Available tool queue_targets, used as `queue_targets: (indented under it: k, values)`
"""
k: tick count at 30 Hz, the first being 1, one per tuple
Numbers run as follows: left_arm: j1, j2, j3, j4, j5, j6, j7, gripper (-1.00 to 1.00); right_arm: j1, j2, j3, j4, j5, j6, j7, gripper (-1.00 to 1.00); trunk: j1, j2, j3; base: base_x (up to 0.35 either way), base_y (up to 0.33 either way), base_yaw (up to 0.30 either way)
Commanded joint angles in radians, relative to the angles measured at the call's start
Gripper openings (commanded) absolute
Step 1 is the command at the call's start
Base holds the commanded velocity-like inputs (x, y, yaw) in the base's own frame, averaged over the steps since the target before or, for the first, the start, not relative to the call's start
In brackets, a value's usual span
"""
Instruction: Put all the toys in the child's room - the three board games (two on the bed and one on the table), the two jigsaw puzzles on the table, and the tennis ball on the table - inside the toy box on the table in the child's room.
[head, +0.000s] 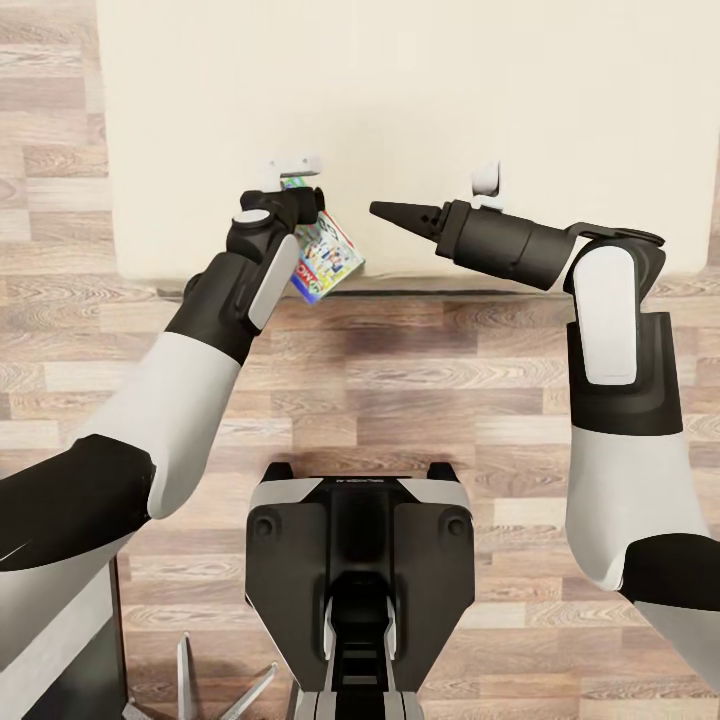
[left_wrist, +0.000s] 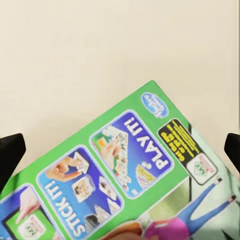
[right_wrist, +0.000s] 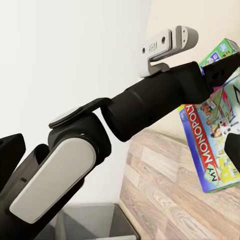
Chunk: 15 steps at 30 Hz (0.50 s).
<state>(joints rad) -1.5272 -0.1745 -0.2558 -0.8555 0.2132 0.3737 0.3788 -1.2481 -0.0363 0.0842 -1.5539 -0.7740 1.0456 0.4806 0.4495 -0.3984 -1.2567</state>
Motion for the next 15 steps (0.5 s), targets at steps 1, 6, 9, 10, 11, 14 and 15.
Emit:
queue_targets:
  k: [1, 6, 9, 10, 11, 14, 15]
  values:
    - [-0.001, 0.000, -0.002, -0.004, 0.009, 0.003, 0.008, 1.00, -0.001, -0.001, 0.000, 0.000, 0.008, 0.002, 0.009, 1.00, 0.000, -0.002, -0.001, -0.060, 0.000, 0.000]
    - [0.000, 0.000, -0.002, -0.010, 0.009, 0.004, 0.009, 1.00, -0.001, -0.001, 0.000, 0.000, 0.008, 0.002, 0.009, 1.00, 0.000, -0.002, -0.001, -0.025, 0.000, 0.000]
    - [0.000, 0.000, -0.003, -0.011, 0.009, 0.004, 0.009, 1.00, -0.001, -0.001, 0.000, -0.001, 0.008, 0.002, 0.009, 1.00, 0.000, -0.002, -0.001, -0.006, 0.000, 0.000]
    - [-0.001, 0.000, -0.003, -0.011, 0.009, 0.004, 0.009, 1.00, -0.001, -0.001, 0.000, -0.001, 0.008, 0.002, 0.009, 1.00, 0.000, -0.002, -0.001, -0.003, 0.000, 0.000]
    - [-0.001, 0.000, -0.003, -0.011, 0.009, 0.004, 0.009, 1.00, -0.001, -0.001, 0.000, -0.001, 0.008, 0.002, 0.009, 1.00, 0.000, -0.002, -0.001, -0.002, 0.000, 0.000]
    - [-0.001, 0.000, -0.003, -0.011, 0.009, 0.004, 0.008, 1.00, -0.001, -0.001, 0.000, -0.001, 0.008, 0.002, 0.009, 1.00, 0.000, -0.002, -0.001, -0.001, 0.000, 0.000]
    - [-0.001, 0.000, -0.003, -0.011, 0.009, 0.004, 0.009, 1.00, -0.001, -0.001, -0.001, -0.002, 0.008, 0.002, 0.009, 1.00, 0.000, -0.002, -0.001, 0.000, 0.000, 0.000]
